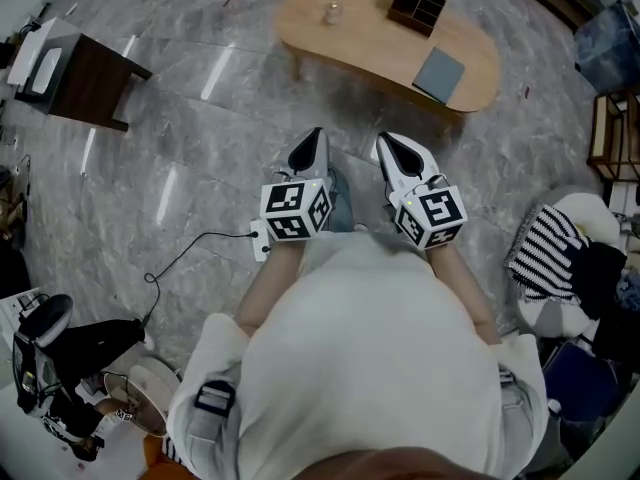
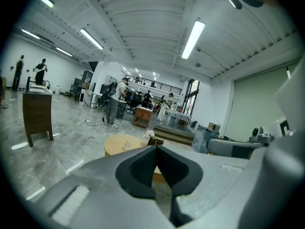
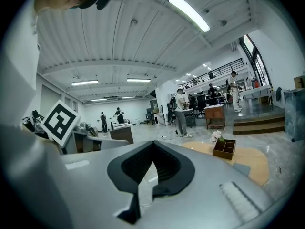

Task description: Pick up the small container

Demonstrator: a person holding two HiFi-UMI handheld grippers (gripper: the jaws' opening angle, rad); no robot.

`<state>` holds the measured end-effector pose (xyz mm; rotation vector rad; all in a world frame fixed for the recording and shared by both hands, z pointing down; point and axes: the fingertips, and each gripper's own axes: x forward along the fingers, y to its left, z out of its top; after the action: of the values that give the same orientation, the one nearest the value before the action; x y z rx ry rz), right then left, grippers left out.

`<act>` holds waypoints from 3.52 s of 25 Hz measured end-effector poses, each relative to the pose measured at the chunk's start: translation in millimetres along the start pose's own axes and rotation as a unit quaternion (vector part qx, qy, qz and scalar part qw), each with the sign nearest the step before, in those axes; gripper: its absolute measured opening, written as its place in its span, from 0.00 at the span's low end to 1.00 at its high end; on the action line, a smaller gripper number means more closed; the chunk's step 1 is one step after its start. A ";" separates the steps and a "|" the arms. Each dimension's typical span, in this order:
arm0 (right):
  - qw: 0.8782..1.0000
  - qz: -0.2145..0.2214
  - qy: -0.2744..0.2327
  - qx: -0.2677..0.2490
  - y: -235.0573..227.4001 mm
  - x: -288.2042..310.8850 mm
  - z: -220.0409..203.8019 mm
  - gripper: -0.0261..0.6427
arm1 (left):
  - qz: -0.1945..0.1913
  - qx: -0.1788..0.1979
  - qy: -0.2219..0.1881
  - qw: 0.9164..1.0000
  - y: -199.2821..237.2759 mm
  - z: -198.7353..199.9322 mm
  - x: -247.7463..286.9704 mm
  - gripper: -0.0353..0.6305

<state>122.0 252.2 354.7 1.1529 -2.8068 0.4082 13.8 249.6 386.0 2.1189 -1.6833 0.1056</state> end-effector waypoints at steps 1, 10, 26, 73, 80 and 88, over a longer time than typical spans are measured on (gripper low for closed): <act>1.000 0.000 0.001 0.001 -4.6 7.9 1.6 0.04 | 0.001 0.000 0.001 1.000 4.6 3.3 7.7 0.06; 1.000 -0.006 0.010 0.001 -39.9 97.4 18.8 0.04 | -0.001 -0.004 0.020 1.000 59.9 31.9 80.2 0.06; 0.999 -0.044 -0.009 -0.014 -102.8 275.3 88.8 0.04 | -0.029 0.008 0.029 0.999 174.8 122.7 218.2 0.06; 0.987 -0.095 0.103 0.078 -324.3 457.1 -41.9 0.04 | -0.047 0.010 0.179 0.983 282.0 -26.6 540.9 0.06; 0.983 -0.094 0.124 0.100 -349.7 470.0 -81.5 0.04 | -0.066 0.042 0.205 0.976 288.3 -86.9 591.9 0.43; 0.979 -0.092 0.141 0.117 -369.9 478.4 -118.2 0.04 | -0.083 0.082 0.212 0.970 286.9 -131.0 647.9 0.60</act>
<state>36.3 -292.1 630.5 1.2694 -2.4342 0.8307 -61.9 -340.7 792.3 2.1518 -1.2792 0.6187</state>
